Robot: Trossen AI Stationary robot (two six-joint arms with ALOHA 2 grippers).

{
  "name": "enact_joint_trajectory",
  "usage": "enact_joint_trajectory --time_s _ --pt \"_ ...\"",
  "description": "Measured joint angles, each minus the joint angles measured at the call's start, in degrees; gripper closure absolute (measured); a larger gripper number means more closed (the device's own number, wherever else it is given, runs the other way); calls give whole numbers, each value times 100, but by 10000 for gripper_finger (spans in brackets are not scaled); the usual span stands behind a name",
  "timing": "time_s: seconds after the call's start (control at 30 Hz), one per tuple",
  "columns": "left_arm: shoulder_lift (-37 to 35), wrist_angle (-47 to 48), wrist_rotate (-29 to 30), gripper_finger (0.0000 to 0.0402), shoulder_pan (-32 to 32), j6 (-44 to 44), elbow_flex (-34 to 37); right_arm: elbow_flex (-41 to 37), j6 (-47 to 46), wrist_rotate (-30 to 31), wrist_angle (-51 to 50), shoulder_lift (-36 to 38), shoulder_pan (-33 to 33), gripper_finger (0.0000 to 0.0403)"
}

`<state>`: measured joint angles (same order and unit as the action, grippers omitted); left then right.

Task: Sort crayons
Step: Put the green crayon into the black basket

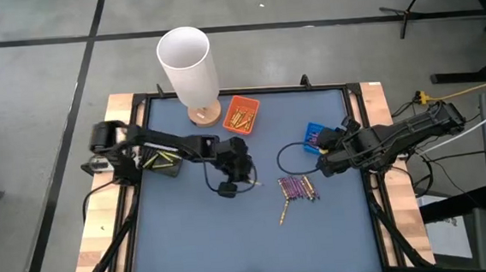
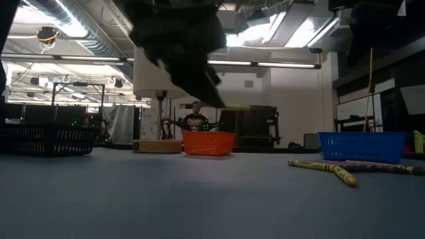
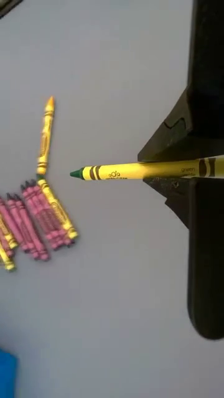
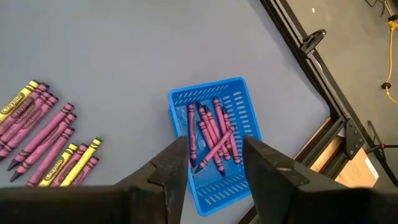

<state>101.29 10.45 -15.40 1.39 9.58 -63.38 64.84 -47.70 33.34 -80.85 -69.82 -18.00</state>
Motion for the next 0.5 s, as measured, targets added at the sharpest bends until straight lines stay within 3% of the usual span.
enact_joint_trajectory --time_s 0.27,0.5 --pt "-1325 2977 484 391 217 3 -6 0 0 1 93 -4 0 253" --pt "-1941 5035 961 391 450 -184 -1 0 0 2 176 -19 0 253"
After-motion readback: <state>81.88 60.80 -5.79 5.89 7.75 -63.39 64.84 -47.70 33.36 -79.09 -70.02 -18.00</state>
